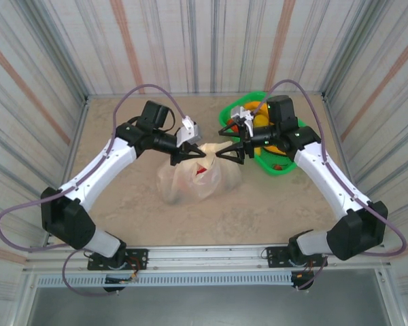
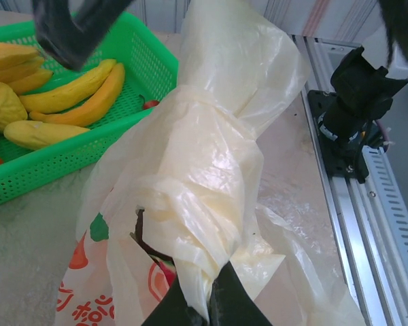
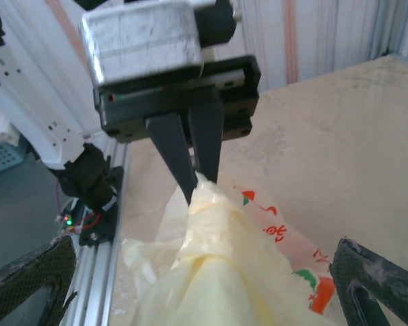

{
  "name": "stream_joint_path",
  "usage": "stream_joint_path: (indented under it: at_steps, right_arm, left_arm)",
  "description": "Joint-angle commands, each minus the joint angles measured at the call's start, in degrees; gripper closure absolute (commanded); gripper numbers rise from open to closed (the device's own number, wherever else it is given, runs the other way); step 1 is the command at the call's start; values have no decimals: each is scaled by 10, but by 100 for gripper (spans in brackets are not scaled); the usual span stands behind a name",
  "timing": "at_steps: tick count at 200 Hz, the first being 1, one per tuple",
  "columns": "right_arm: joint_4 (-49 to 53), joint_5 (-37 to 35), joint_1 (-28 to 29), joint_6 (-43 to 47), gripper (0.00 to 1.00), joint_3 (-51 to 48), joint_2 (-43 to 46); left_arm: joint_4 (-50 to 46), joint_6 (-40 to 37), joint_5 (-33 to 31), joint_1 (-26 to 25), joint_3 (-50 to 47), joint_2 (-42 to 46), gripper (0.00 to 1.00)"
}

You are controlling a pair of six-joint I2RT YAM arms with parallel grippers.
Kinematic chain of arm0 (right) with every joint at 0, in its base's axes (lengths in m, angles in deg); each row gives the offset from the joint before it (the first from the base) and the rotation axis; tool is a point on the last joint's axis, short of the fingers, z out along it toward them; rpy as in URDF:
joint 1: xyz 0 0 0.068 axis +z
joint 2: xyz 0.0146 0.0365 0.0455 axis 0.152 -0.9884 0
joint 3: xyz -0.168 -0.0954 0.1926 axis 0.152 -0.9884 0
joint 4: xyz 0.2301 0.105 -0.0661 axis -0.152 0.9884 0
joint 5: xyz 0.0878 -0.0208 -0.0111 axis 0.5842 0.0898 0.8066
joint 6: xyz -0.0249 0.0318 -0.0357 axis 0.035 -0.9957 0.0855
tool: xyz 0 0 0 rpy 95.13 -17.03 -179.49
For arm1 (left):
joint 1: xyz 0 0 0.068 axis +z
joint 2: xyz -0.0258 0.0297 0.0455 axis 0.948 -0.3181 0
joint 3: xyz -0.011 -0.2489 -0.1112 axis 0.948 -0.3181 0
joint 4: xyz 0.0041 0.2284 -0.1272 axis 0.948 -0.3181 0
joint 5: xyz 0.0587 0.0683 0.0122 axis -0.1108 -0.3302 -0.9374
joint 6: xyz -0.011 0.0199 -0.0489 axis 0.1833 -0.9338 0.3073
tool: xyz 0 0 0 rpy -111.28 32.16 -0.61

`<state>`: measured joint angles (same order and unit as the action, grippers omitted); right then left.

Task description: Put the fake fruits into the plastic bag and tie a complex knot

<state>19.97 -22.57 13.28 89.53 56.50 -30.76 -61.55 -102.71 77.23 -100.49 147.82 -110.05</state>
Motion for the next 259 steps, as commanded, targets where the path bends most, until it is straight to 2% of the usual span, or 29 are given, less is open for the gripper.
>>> stream_joint_path:
  at_steps: [1, 37, 79, 129, 147, 177, 196, 238, 259]
  right_arm:
    - [85, -38, 12, 15, 1, 38, -22]
    - [188, -58, 28, 90, 1, 96, -74]
    - [260, -66, 49, 132, 0, 164, -131]
    - [299, -74, 62, 151, 21, 192, -160]
    - [299, -81, 70, 152, 28, 194, -164]
    - [293, -88, 78, 149, 47, 193, -168]
    - [287, -87, 80, 144, 53, 192, -171]
    - [269, -89, 83, 133, 76, 185, -169]
    - [259, -90, 85, 125, 84, 179, -165]
  left_arm:
    - [-5, -33, -20, -3, 7, 24, 100]
    - [3, -41, -20, -5, 3, 32, 100]
    - [8, -48, -25, -10, 0, 37, 100]
    - [7, -58, -39, -15, -1, 39, 100]
    - [7, -58, -41, -15, -2, 38, 100]
    - [6, -56, -43, -15, -1, 37, 100]
    - [5, -55, -40, -15, -1, 37, 100]
    - [4, -52, -36, -15, -3, 38, 99]
    - [4, -49, -35, -15, -4, 37, 99]
